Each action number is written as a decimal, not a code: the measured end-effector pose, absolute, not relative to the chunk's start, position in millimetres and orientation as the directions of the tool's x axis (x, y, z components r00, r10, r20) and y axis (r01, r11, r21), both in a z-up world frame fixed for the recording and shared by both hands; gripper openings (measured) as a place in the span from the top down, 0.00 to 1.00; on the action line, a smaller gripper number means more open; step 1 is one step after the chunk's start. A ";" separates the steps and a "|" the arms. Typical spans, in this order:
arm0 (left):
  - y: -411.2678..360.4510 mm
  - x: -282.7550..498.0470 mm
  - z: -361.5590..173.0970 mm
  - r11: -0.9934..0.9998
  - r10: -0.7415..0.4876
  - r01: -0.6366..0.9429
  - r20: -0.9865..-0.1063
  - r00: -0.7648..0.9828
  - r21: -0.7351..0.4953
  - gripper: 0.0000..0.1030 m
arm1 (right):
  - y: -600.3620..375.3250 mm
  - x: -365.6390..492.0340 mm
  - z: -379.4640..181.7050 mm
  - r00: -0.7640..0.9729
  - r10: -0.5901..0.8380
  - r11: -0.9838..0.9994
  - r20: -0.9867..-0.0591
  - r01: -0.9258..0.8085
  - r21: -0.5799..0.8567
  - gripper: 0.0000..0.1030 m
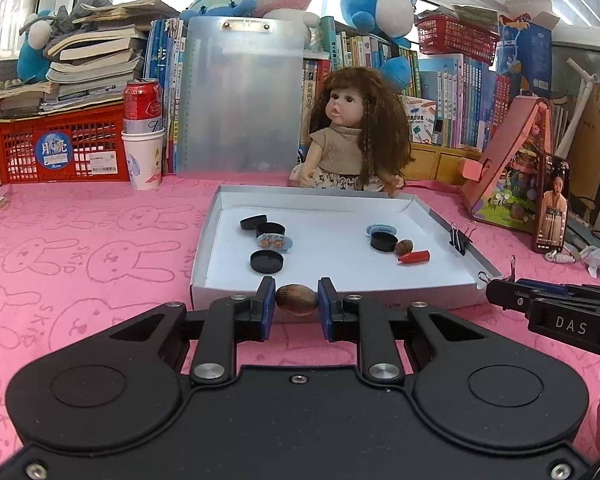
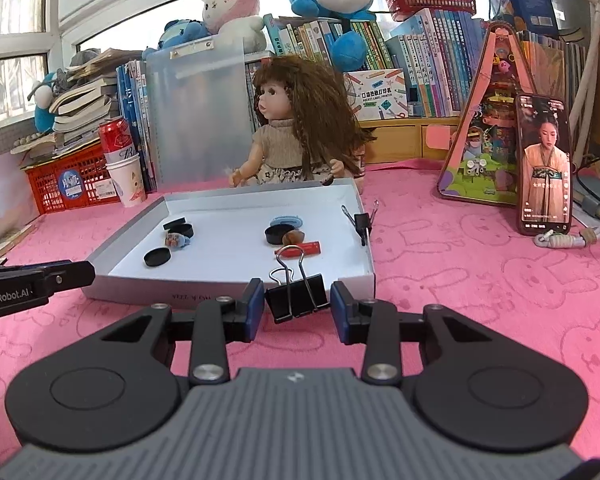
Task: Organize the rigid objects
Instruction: 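Carry the nut and the binder clip with both tools over the white box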
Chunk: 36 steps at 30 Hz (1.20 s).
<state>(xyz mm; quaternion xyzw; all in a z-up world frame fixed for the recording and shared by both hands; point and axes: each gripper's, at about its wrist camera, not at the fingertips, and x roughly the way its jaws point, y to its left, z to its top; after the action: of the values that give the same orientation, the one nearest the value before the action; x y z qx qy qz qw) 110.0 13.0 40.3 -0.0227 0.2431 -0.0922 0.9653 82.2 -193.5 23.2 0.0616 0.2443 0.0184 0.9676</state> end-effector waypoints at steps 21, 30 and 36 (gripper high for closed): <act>11.9 162.9 47.5 0.986 -0.163 0.122 -0.489 0.857 -0.115 0.79 | -196.7 126.3 32.5 0.878 0.065 0.987 -0.475 0.013 0.158 0.60; 7.7 178.6 40.8 0.988 -0.148 0.104 -0.507 0.849 -0.114 0.79 | -195.8 133.5 29.1 0.877 0.072 0.988 -0.475 0.004 0.156 0.61; 10.0 175.0 36.8 0.987 -0.157 0.113 -0.511 0.845 -0.116 0.79 | -211.8 122.6 19.1 0.875 0.050 0.991 -0.482 0.015 0.129 0.45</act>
<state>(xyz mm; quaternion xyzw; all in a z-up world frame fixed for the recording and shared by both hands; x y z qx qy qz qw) 175.0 10.0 36.8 -0.0406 0.2691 -0.0704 0.9597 122.6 -211.8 19.1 0.0646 0.2501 0.0092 0.9660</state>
